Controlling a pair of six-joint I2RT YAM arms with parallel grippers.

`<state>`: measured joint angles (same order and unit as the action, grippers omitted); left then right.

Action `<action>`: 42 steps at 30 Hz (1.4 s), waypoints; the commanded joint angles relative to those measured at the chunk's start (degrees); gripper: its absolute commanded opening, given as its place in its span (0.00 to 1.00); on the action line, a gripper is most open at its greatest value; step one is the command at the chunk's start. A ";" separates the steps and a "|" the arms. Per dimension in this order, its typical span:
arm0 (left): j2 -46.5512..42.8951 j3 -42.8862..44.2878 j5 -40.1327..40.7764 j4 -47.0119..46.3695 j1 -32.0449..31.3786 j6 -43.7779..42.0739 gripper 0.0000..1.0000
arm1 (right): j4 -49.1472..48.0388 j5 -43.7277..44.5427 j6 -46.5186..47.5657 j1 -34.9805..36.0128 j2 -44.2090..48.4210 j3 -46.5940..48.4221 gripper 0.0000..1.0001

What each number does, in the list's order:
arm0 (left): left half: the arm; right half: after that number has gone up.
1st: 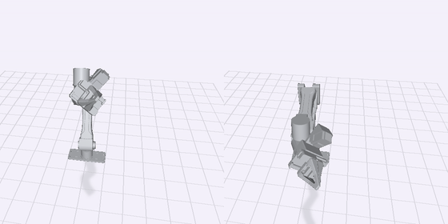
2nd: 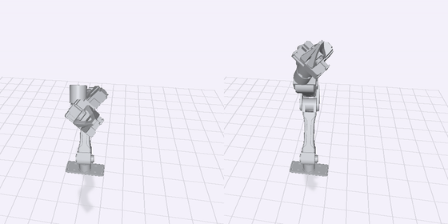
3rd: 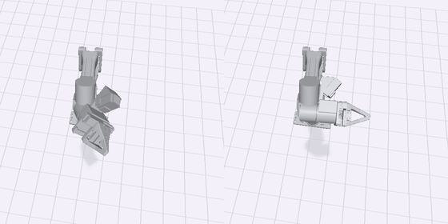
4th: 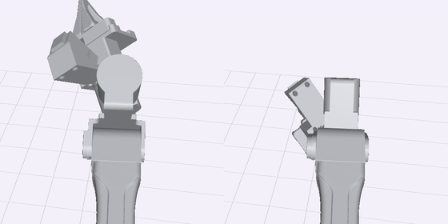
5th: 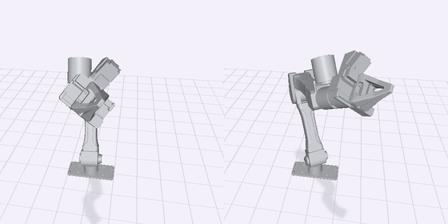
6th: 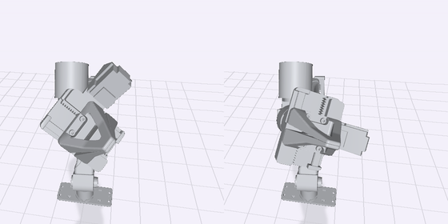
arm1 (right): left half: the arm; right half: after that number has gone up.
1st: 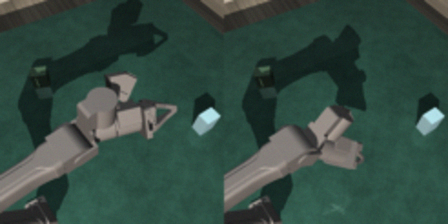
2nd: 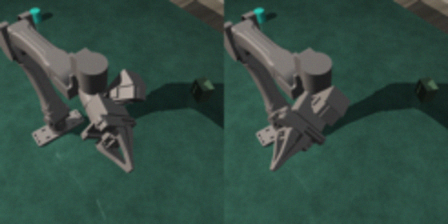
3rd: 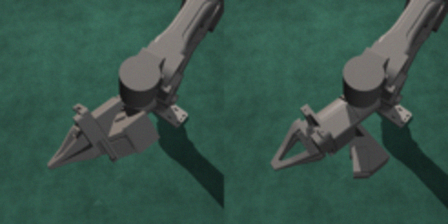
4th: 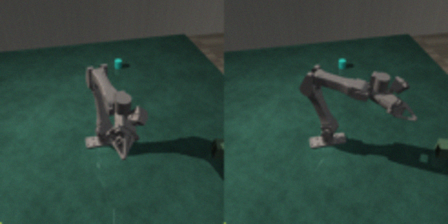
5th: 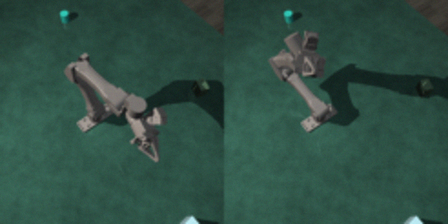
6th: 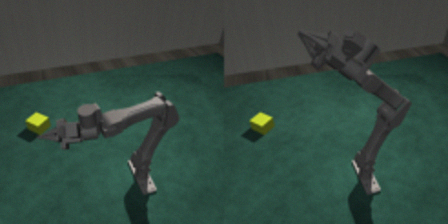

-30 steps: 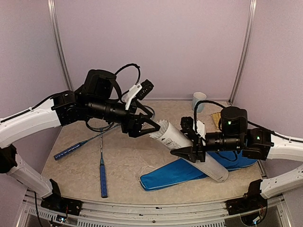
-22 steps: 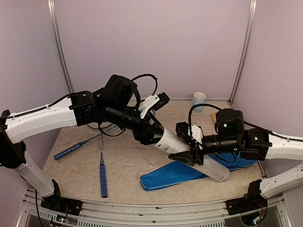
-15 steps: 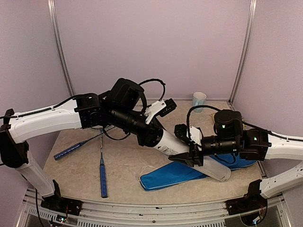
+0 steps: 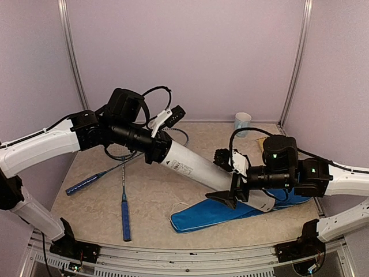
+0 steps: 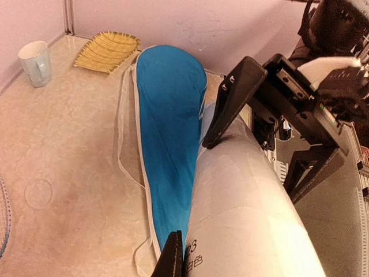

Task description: Pack up the badminton gear

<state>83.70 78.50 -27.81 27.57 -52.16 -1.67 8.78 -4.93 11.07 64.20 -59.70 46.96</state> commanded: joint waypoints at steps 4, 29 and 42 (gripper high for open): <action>-3.19 0.68 -3.92 -2.32 0.88 0.58 0.00 | 9.42 1.00 -1.29 -0.22 -4.37 1.86 1.00; -8.62 0.65 -10.00 -3.41 5.70 2.51 0.59 | 1.86 16.76 -0.24 -0.22 1.07 -2.40 0.57; -5.99 -9.32 0.91 -15.52 22.59 11.87 0.75 | -0.59 21.08 -2.45 -0.22 10.43 -6.11 0.55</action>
<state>70.91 70.32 -35.70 14.33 -30.39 7.70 13.06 14.46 10.50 64.23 -53.01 41.98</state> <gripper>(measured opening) 0.769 0.622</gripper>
